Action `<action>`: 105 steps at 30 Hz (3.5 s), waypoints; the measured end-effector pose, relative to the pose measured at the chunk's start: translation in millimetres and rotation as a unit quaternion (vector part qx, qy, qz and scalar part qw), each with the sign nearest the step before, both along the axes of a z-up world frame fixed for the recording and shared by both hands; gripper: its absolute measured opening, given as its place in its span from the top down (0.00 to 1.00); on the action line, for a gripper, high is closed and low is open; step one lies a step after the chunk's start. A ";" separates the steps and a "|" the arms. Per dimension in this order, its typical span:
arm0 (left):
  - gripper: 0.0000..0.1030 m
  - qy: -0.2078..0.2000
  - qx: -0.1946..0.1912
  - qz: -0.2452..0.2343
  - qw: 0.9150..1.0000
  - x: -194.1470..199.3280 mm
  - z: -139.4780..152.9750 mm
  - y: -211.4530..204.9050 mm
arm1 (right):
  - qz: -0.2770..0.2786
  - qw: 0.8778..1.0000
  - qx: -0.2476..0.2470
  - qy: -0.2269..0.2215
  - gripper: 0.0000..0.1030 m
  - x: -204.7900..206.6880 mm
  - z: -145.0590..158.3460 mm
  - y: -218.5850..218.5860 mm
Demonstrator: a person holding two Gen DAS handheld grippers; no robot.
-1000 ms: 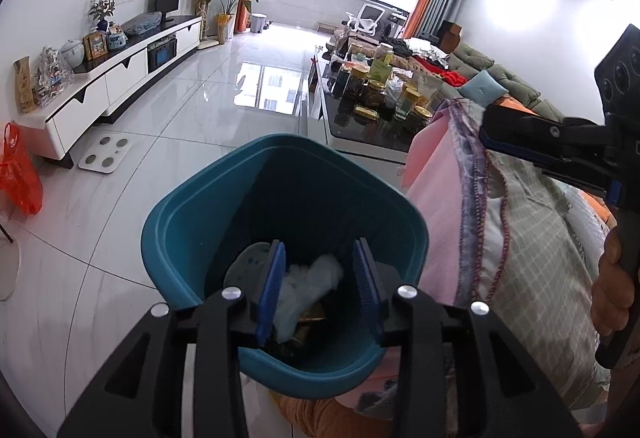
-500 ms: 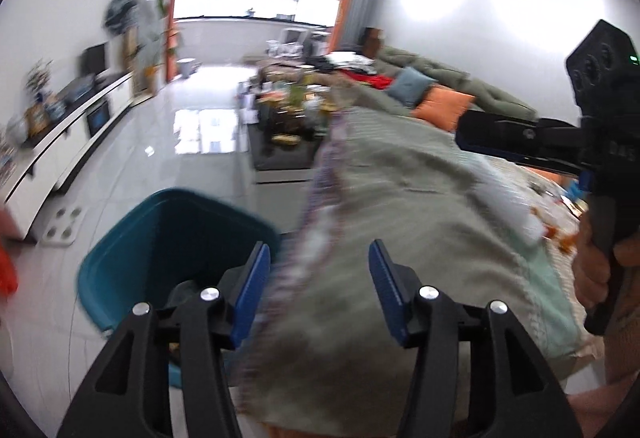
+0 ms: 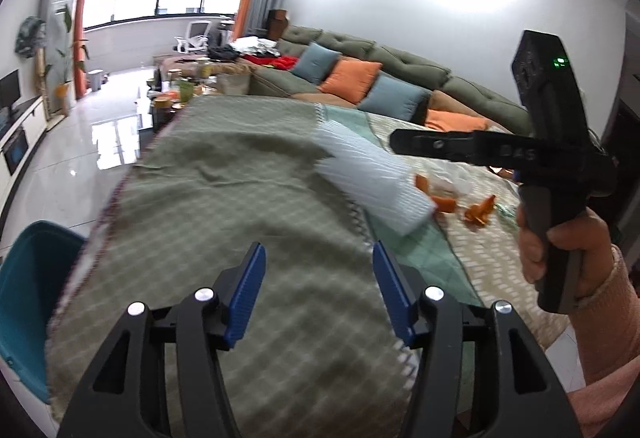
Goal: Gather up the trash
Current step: 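Move both grippers back toward the bed, then grasp a white foam net with the left gripper while the right gripper grasps another, then carry both white foam nets over the teal bin and release them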
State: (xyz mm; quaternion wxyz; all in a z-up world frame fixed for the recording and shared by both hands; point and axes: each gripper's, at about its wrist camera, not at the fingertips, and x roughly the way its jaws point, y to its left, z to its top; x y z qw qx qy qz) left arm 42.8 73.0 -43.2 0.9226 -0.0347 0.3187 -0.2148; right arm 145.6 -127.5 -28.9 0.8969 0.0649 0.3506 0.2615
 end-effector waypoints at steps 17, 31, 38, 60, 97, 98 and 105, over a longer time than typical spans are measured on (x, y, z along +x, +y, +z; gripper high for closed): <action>0.45 0.027 -0.006 -0.019 0.999 6.1 -7.7 -27.3 | 0.010 0.997 -0.072 0.024 0.56 14.8 -35.9 4.0; 0.45 0.049 -0.021 -0.048 0.997 23.7 -8.3 -48.0 | -0.005 1.000 -0.004 0.013 0.90 13.4 -17.6 -25.6; 0.46 0.087 -0.052 -0.067 0.993 47.7 -16.2 -63.5 | -0.004 1.000 0.028 -0.002 0.90 7.1 -0.4 -37.6; 0.88 0.135 -0.119 -0.052 0.982 76.7 -34.0 -54.1 | 0.008 0.998 0.066 -0.001 0.90 6.7 2.6 -47.6; 0.87 0.027 -0.066 0.172 0.983 -30.0 19.4 138.3 | 0.228 0.971 0.063 -0.019 0.90 -15.9 30.9 137.0; 0.87 0.028 -0.065 0.180 0.981 -31.5 19.1 143.6 | 0.233 0.970 0.062 -0.018 0.90 -15.2 30.7 142.5; 0.87 0.035 -0.056 0.218 0.974 -37.5 14.6 176.8 | 0.267 0.962 0.057 -0.013 0.90 -18.1 25.8 177.9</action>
